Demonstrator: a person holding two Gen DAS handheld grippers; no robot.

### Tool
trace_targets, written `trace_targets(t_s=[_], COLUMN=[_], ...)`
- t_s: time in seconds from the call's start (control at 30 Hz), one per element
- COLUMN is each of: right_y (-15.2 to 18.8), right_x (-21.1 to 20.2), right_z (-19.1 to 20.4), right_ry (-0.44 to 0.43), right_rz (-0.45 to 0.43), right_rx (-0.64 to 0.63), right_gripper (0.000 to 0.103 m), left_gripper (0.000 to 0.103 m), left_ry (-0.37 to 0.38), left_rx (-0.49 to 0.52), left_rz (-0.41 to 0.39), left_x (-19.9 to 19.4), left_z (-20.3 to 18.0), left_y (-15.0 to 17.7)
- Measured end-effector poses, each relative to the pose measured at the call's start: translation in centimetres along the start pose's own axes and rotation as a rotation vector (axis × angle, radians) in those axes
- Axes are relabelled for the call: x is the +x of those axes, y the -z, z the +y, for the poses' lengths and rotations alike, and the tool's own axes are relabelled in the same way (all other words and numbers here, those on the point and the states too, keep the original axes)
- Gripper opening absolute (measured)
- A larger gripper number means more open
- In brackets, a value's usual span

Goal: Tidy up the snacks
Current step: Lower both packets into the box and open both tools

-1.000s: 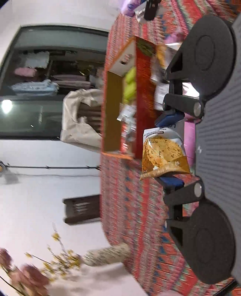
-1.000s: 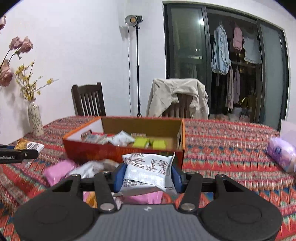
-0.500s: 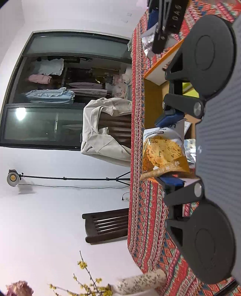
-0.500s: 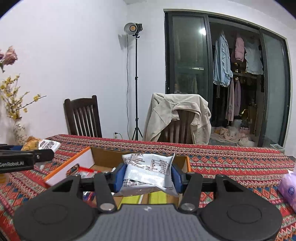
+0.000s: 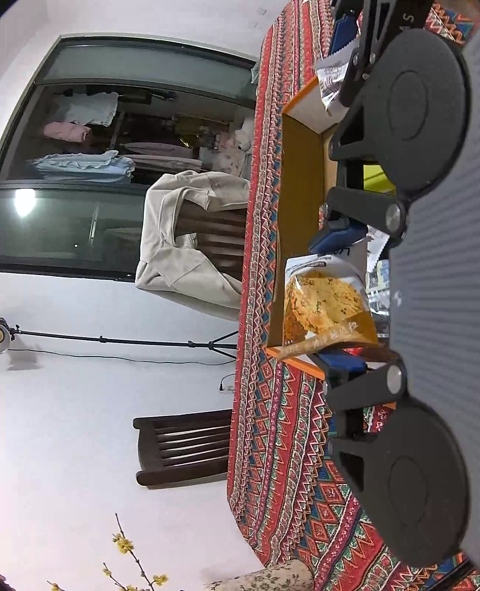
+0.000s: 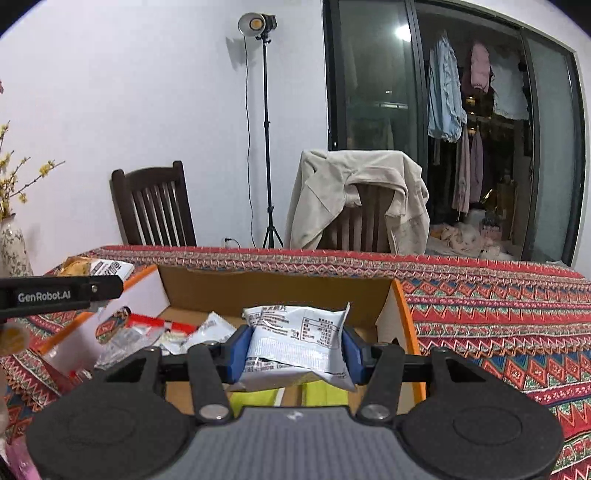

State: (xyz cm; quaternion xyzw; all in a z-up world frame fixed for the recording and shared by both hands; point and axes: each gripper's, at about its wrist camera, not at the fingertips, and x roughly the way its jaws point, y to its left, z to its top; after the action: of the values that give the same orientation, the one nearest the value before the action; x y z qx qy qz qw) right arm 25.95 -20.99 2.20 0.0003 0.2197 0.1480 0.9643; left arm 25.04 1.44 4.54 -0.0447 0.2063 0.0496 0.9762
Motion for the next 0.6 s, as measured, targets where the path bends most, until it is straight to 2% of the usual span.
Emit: trace_targets(t_s=[0.13, 0.27, 0.33, 0.4, 0.47, 0.5, 0.6], right_y=[0.5, 0.7, 0.9, 1.0, 1.1, 1.1, 1.1], right_x=[0.2, 0.1, -0.1, -0.1, -0.2, -0.2, -0.2], right_z=[-0.3, -0.4, -0.4, -0.6, -0.8, -0.9, -0.9], right_ry=[0.003, 0.001, 0.003, -0.001, -0.011, -0.012, -0.007], right_rz=[0.011, 0.017, 0.011, 0.016, 0.020, 0.021, 0.020], right_rx=[0.010, 0.014, 0.014, 0.025, 0.037, 0.041, 0.043], right_gripper=[0.052, 0.071, 0.076, 0.087, 0.100, 0.103, 0.103], left_gripper=[0.057, 0.063, 0.076, 0.101, 0.103, 0.103, 0.103], left_ry=[0.008, 0.007, 0.011, -0.002, -0.016, -0.011, -0.012], left_rx=[0.004, 0.001, -0.010, -0.024, -0.030, -0.030, -0.034], left_rz=[0.005, -0.005, -0.012, -0.032, -0.057, -0.060, -0.057], left_x=[0.4, 0.3, 0.2, -0.1, -0.4, -0.5, -0.5], left_z=[0.0, 0.2, 0.4, 0.6, 0.7, 0.7, 0.7], left_y=[0.5, 0.7, 0.7, 0.7, 0.9, 0.9, 0.9])
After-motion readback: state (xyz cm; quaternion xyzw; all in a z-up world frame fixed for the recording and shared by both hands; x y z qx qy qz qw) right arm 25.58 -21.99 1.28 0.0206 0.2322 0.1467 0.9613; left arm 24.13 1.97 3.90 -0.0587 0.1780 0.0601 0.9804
